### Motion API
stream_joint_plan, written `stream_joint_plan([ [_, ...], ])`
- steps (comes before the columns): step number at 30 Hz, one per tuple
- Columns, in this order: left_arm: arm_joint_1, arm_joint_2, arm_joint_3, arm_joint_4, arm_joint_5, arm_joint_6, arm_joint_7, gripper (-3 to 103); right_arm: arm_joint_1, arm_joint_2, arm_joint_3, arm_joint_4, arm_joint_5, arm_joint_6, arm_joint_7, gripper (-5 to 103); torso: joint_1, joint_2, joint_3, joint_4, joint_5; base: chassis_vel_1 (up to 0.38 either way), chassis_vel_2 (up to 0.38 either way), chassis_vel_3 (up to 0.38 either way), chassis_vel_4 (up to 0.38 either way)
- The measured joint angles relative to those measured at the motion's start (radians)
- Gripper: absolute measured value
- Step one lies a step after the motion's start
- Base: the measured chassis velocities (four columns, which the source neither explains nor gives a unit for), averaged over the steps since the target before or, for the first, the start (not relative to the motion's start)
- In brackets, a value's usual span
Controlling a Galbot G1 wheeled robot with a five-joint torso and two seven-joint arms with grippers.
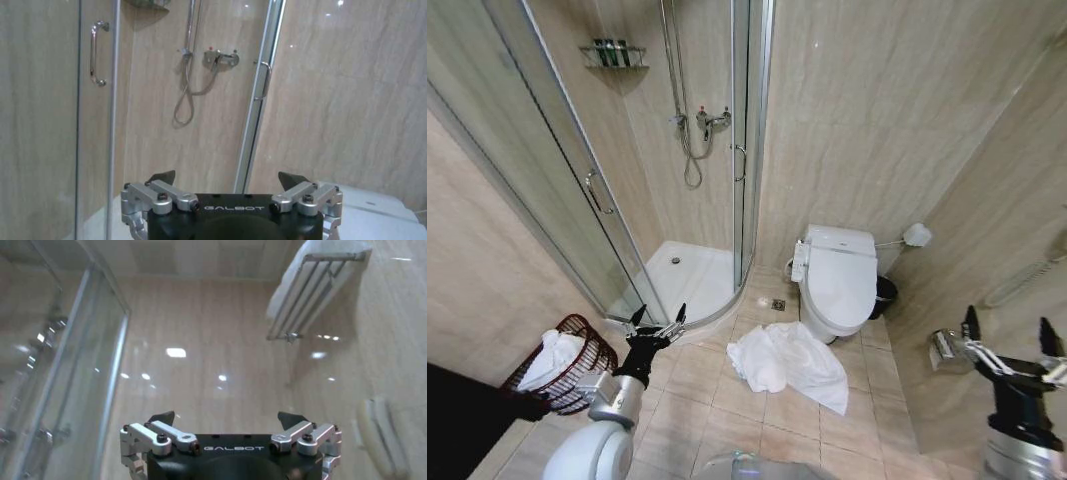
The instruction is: Discard the used towel into the hamper.
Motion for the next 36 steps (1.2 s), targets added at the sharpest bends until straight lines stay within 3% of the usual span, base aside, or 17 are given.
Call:
stream_joint_plan([
  [2, 0.000, 0.000, 0.000, 0.000, 0.000, 0.000, 0.000, 100, 0.003, 0.019, -0.045, 0.012, -0.086, -0.033, 0.063, 100, 0.000, 0.000, 0.000, 0.0000, 0.0001, 0.000, 0.000, 0.000, 0.000],
  [4, 0.000, 0.000, 0.000, 0.000, 0.000, 0.000, 0.000, 100, 0.000, 0.022, -0.074, 0.025, -0.103, -0.064, 0.092, 100, 0.000, 0.000, 0.000, 0.0000, 0.0002, 0.000, 0.000, 0.000, 0.000],
  [8, 0.000, 0.000, 0.000, 0.000, 0.000, 0.000, 0.000, 100, -0.029, 0.003, -0.176, 0.100, -0.067, -0.241, 0.193, 100, 0.000, 0.000, 0.000, 0.0001, 0.0000, 0.000, 0.000, 0.000, 0.000],
  [11, 0.000, 0.000, 0.000, 0.000, 0.000, 0.000, 0.000, 100, -0.030, 0.001, -0.201, 0.114, -0.064, -0.279, 0.202, 100, 0.000, 0.000, 0.000, 0.0001, 0.0001, 0.000, 0.000, 0.000, 0.000],
  [22, 0.000, 0.000, 0.000, 0.000, 0.000, 0.000, 0.000, 100, -0.041, 0.001, -0.280, 0.129, -0.052, -0.329, 0.216, 100, 0.000, -0.001, 0.000, 0.0001, 0.0002, 0.000, 0.000, 0.000, 0.000],
  [36, 0.000, 0.000, 0.000, 0.000, 0.000, 0.000, 0.000, 100, -0.043, -0.007, -0.271, 0.105, -0.026, -0.301, 0.203, 100, -0.036, -0.078, -0.042, 0.0000, 0.0002, 0.000, 0.000, 0.000, 0.000],
])
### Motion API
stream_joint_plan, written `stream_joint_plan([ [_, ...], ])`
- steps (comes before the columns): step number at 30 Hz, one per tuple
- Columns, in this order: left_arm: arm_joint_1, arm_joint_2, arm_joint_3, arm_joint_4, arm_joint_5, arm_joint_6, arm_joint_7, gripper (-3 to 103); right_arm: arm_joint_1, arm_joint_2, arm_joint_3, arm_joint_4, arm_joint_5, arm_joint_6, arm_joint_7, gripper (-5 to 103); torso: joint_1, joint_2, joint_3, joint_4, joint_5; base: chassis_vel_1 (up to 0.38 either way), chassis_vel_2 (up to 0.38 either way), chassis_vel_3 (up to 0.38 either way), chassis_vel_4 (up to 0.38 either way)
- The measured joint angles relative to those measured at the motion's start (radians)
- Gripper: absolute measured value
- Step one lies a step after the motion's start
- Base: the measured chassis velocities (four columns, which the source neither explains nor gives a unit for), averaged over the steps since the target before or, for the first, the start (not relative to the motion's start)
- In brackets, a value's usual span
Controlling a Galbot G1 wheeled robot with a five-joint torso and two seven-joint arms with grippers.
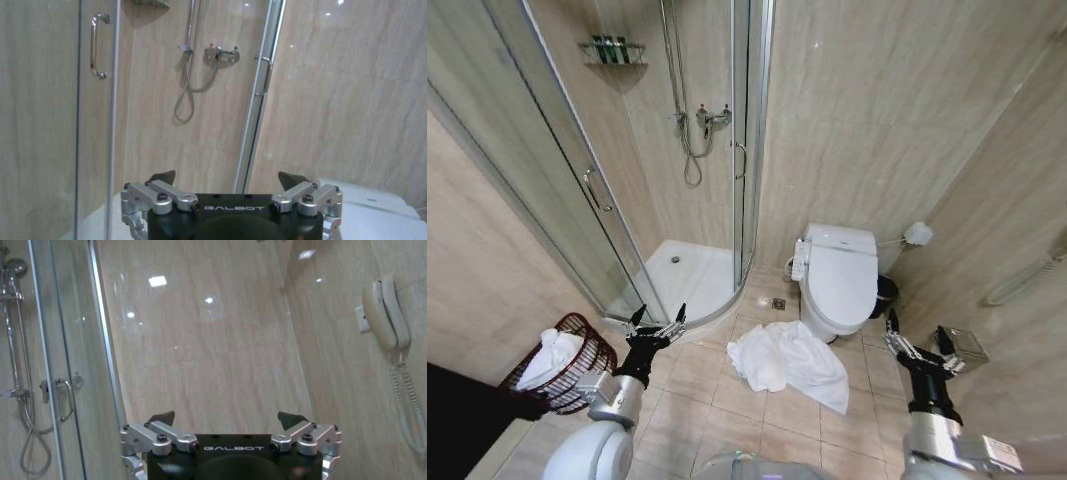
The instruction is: Discard the used towel into the hamper.
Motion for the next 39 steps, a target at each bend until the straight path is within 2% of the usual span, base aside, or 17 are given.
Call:
stream_joint_plan([
  [23, 0.000, 0.000, 0.000, 0.000, 0.000, 0.000, 0.000, 100, -0.004, 0.006, 0.002, -0.030, -0.014, 0.057, 0.004, 100, -0.068, -0.147, -0.080, 0.0000, 0.0000, 0.000, 0.000, 0.000, 0.000],
  [39, 0.000, 0.000, 0.000, 0.000, 0.000, 0.000, 0.000, 100, -0.007, 0.006, 0.002, -0.038, -0.017, 0.077, 0.001, 100, -0.104, -0.226, -0.123, 0.0000, 0.0000, 0.000, 0.000, 0.000, 0.000],
])
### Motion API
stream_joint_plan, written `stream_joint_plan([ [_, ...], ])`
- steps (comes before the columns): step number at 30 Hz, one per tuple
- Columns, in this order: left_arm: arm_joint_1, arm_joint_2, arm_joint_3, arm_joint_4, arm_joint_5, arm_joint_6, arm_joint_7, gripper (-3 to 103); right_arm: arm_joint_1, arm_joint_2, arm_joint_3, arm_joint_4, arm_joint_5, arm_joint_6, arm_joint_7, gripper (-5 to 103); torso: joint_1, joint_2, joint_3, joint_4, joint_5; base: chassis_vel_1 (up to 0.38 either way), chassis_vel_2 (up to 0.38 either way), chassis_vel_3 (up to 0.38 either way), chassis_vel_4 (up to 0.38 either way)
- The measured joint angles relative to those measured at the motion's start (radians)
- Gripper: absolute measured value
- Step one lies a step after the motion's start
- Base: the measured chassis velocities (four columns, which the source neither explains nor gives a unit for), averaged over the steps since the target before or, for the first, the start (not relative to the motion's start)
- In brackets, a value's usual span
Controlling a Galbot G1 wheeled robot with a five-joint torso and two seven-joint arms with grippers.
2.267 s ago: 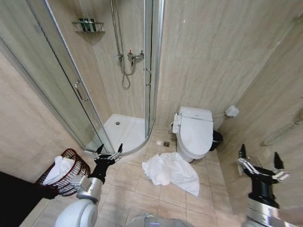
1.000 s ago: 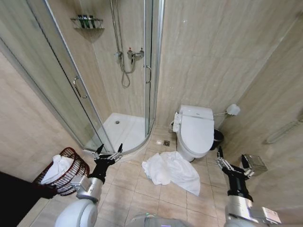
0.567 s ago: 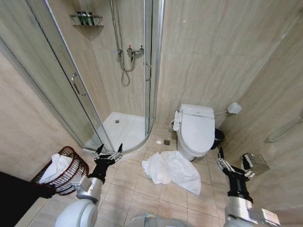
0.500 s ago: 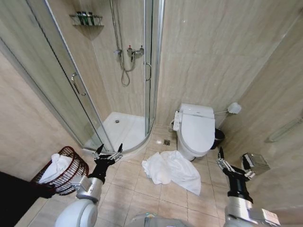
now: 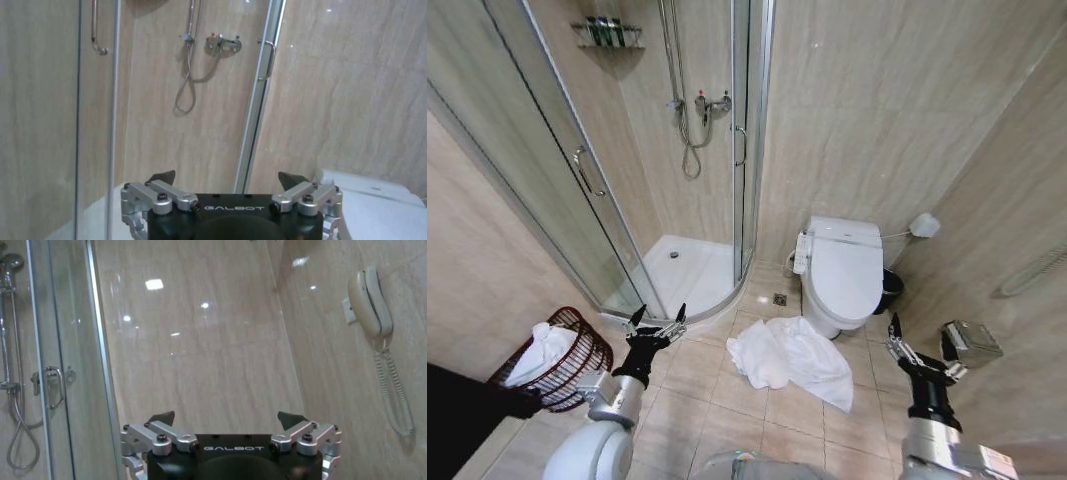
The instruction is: Discard the used towel into the hamper.
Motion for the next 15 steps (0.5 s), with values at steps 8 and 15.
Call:
stream_joint_plan([
  [8, 0.000, 0.000, 0.000, 0.000, 0.000, 0.000, 0.000, 100, 0.002, 0.000, -0.003, -0.009, 0.002, 0.024, -0.008, 100, -0.021, -0.046, -0.026, 0.0000, 0.0000, 0.000, 0.000, 0.000, 0.000],
  [15, 0.000, 0.000, 0.000, 0.000, 0.000, 0.000, 0.000, 100, 0.003, 0.001, -0.002, -0.013, 0.004, 0.034, -0.016, 100, -0.036, -0.080, -0.044, 0.0000, 0.0000, 0.000, 0.000, 0.000, 0.000],
])
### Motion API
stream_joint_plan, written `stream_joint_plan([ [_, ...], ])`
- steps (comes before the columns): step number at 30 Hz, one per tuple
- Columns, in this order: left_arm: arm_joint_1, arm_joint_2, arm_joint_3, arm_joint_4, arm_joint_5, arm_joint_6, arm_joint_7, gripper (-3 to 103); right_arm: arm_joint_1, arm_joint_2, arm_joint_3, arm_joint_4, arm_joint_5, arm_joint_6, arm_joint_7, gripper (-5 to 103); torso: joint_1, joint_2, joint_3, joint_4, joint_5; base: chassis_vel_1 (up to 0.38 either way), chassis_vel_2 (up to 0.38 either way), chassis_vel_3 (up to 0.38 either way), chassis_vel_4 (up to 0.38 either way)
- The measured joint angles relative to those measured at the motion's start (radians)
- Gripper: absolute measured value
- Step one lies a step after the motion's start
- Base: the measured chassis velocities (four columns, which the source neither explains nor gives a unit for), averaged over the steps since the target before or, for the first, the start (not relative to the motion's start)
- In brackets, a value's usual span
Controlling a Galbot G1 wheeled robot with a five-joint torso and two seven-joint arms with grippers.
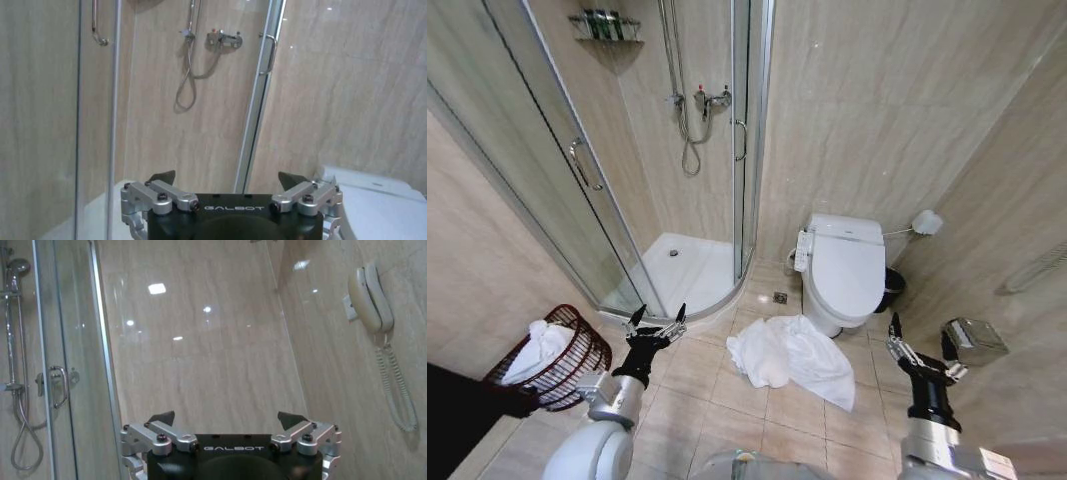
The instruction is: Discard the used towel into the hamper.
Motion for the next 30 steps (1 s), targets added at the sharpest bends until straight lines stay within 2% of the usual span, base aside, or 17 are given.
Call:
stream_joint_plan([
  [30, 0.000, 0.000, 0.000, 0.000, 0.000, 0.000, 0.000, 100, -0.008, 0.003, 0.002, -0.001, 0.004, 0.024, -0.011, 100, -0.066, -0.148, -0.083, 0.0000, 0.0000, 0.000, 0.000, 0.000, 0.000],
])
